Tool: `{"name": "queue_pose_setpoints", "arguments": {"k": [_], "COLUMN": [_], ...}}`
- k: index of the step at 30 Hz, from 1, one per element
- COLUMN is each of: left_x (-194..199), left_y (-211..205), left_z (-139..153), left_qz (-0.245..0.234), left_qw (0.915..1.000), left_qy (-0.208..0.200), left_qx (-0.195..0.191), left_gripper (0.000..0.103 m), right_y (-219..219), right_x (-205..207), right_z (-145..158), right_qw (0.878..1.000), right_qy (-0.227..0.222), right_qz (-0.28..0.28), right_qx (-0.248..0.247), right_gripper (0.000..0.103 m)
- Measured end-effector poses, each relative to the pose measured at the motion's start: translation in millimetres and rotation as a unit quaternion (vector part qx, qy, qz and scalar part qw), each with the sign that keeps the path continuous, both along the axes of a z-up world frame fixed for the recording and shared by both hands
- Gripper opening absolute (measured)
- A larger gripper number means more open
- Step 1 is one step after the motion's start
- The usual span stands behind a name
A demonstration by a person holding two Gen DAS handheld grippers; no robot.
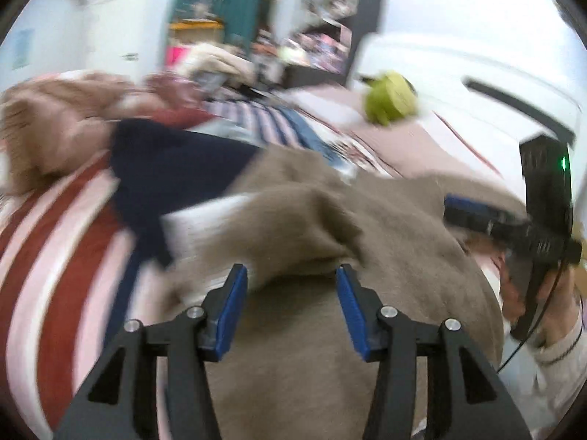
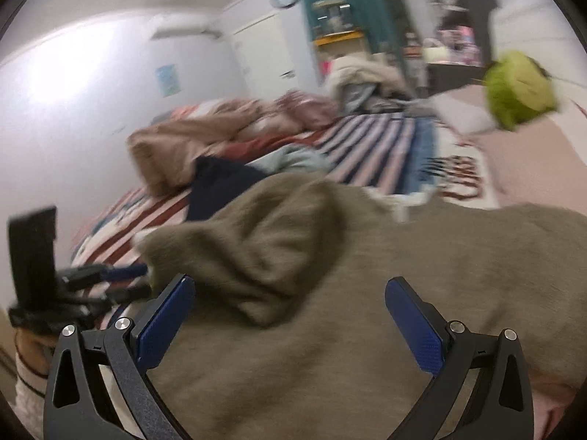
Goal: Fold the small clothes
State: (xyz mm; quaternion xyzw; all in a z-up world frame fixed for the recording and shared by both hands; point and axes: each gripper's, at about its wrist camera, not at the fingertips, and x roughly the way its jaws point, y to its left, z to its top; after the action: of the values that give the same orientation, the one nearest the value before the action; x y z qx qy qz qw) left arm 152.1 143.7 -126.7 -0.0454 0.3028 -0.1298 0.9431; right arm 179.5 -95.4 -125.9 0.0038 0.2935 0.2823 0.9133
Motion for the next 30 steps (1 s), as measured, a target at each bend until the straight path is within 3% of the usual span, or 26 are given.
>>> {"name": "queue_pose_setpoints", "arguments": {"k": [3, 9, 12, 15, 18, 21, 25, 30], "left_x": [-20, -54, -65, -74, -77, -82, -89, -79], "left_y": [36, 83, 99, 109, 114, 116, 109, 83], "left_z": [-2, -12, -18, -26, -32, -32, -28, -20], "left_qz": [0.058, 0.129, 0.146, 0.154, 0.158, 0.157, 0.149, 0.125], "left_qw": [0.9981, 0.9904, 0.9873, 0.9853, 0.9843, 0.9843, 0.9850, 0.9883], "left_qy": [-0.018, -0.040, -0.040, -0.040, -0.035, -0.033, -0.039, -0.045], "left_qx": [-0.007, -0.031, -0.047, -0.062, -0.070, -0.074, -0.078, -0.075], "left_gripper": [0.053, 0.060, 0.061, 0.062, 0.062, 0.062, 0.062, 0.062], "right_y": [54, 155, 183, 189, 180, 155, 92, -23], "right_x": [0, 11, 30, 48, 57, 57, 32, -9], "right_z": [-5, -37, -54, -64, -67, -57, -29, -12], "right_qw": [0.999, 0.991, 0.995, 0.997, 0.997, 0.997, 0.998, 0.988], "right_qy": [0.009, 0.048, 0.039, 0.056, 0.069, 0.075, 0.049, 0.045], "right_qz": [0.052, 0.127, 0.074, 0.039, -0.004, -0.010, -0.031, -0.124], "right_qx": [-0.007, -0.007, -0.048, -0.039, -0.039, -0.020, 0.017, 0.076], "right_gripper": [0.103, 0.103, 0.103, 0.102, 0.053, 0.015, 0.004, 0.004]}}
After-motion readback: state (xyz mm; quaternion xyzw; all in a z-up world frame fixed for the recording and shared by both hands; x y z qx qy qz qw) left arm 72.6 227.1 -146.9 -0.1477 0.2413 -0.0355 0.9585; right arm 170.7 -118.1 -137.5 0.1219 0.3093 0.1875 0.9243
